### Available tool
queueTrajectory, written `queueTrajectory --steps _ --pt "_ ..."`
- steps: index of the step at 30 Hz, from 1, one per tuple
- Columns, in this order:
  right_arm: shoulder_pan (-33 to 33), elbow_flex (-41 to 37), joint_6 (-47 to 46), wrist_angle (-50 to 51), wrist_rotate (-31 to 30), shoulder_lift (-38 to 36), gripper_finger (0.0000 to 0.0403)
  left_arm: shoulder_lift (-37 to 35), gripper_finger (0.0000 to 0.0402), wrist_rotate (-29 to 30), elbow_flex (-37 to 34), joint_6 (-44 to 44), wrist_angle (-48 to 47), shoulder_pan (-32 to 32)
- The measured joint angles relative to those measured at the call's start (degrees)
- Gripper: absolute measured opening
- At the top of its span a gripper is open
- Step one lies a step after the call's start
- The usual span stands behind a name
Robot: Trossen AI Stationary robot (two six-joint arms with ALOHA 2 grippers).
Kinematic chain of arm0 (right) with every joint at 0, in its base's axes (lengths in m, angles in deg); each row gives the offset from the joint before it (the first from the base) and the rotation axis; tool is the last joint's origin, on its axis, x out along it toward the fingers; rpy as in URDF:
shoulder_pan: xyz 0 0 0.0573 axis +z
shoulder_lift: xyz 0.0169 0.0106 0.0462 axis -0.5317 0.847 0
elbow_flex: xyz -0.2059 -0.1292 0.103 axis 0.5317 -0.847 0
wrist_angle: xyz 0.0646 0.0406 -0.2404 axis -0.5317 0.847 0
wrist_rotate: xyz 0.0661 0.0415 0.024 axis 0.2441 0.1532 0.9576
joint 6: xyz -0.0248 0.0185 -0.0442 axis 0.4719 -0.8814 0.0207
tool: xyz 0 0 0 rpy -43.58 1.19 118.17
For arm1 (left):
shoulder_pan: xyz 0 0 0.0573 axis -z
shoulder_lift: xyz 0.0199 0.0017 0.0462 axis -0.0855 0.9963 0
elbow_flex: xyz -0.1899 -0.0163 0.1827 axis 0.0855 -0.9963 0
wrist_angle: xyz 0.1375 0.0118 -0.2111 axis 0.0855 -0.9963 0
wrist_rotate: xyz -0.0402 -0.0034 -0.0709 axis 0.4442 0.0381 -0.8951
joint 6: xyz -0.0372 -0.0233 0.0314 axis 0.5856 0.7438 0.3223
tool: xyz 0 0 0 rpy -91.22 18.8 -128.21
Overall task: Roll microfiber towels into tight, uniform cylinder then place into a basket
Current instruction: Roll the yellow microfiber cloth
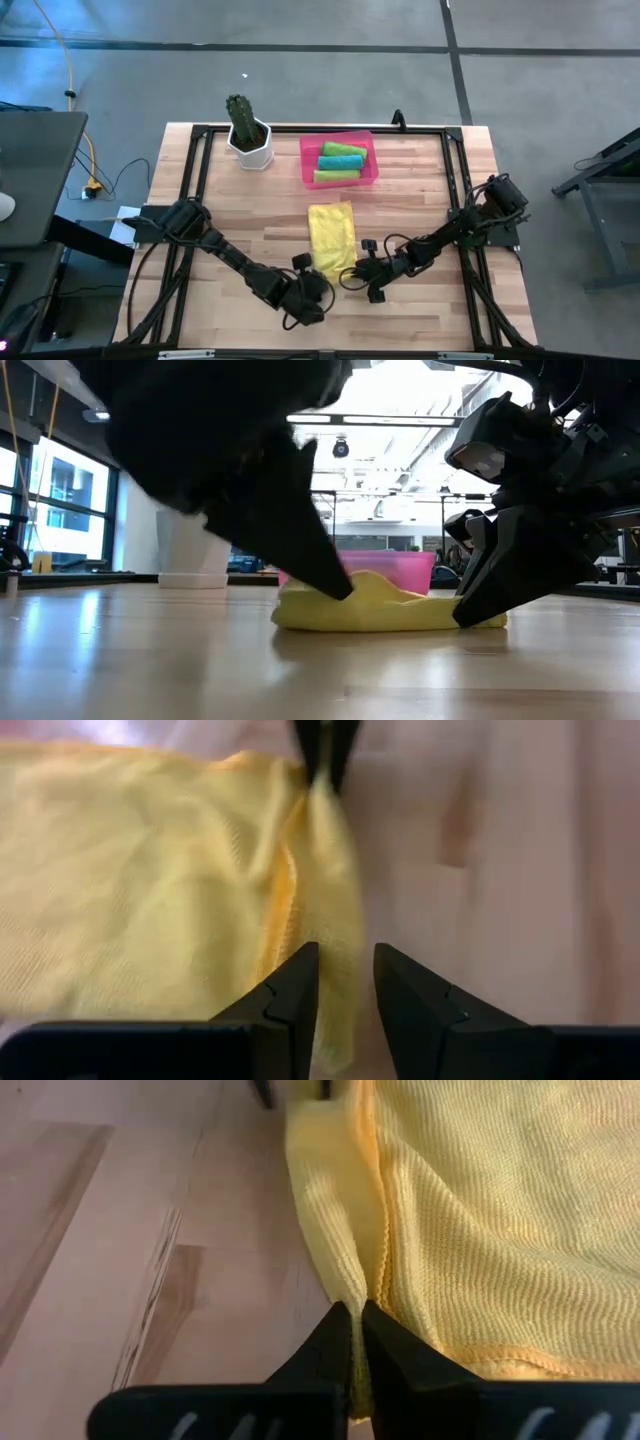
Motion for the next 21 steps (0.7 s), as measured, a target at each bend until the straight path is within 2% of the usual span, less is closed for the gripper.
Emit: queueTrajectory --steps 6,15,21 --pt "0.0 0.0 -1.6 0.0 0.1 0.0 0.0001 0.0 0.0097 -6.0 2.7 -6.2 -1.2 0.1" --pt "0.0 0.0 -3.6 0.0 0.3 0.0 0.0001 0.0 0.0160 -6.5 4.1 -13.6 -1.2 0.2" --pt "0.0 0.0 -3.6 0.0 0.4 0.0 0.0001 0.4 0.0169 -6.9 4.2 -16.5 -6.1 -0.3"
